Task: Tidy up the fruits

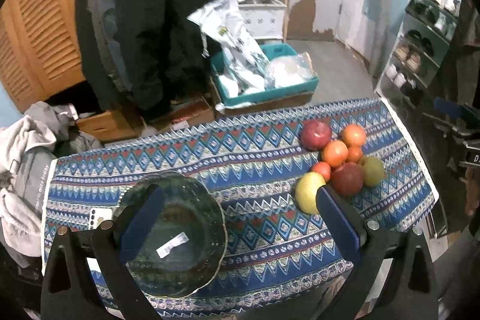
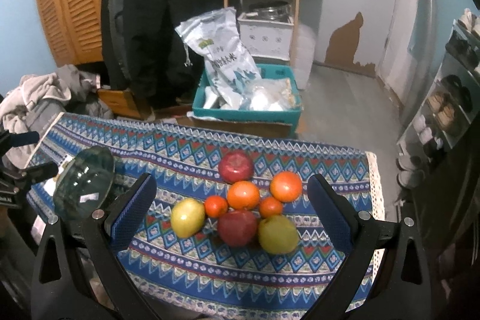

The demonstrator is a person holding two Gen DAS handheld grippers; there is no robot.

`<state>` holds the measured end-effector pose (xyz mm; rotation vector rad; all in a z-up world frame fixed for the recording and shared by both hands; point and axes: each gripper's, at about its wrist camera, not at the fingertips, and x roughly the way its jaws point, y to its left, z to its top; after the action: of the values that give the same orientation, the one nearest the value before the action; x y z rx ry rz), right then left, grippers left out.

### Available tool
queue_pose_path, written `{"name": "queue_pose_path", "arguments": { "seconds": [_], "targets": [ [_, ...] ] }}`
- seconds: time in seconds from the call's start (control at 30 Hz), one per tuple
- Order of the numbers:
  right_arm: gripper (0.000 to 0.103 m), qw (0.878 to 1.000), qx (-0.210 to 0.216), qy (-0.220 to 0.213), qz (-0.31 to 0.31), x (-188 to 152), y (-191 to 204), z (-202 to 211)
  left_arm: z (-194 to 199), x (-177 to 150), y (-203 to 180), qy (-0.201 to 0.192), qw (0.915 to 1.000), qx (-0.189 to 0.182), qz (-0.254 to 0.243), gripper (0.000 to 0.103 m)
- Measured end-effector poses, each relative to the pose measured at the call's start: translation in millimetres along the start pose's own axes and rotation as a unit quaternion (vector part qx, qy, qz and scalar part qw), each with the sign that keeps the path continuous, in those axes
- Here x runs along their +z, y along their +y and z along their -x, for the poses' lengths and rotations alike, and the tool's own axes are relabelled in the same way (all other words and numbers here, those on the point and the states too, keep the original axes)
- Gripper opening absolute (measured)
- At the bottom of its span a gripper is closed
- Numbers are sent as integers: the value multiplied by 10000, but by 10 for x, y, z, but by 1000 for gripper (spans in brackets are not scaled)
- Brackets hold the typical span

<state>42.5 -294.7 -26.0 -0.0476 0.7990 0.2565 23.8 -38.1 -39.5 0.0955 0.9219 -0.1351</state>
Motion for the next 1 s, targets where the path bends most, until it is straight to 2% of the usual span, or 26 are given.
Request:
{"name": "queue_pose_path", "arguments": {
  "seconds": [0.13,0.47,0.7,1.0],
  "targets": [
    [99,9997,80,240,-46,-42,-63,-131,-170,24,-131,263,9995,-71,-175,102],
    [99,9958,-6,903,-117,-176,-417,-548,-497,124,-356,548,9974,-147,-437,102],
    [99,9898,-195,1409,36,-388,-670,-852,-817,169,-617,785,9947,-292,-601,102],
    [96,9807,-205,1922,289,-772,-853,-1215,-1273,37,-840,1122,9898,-491,-724,102]
  ]
}}
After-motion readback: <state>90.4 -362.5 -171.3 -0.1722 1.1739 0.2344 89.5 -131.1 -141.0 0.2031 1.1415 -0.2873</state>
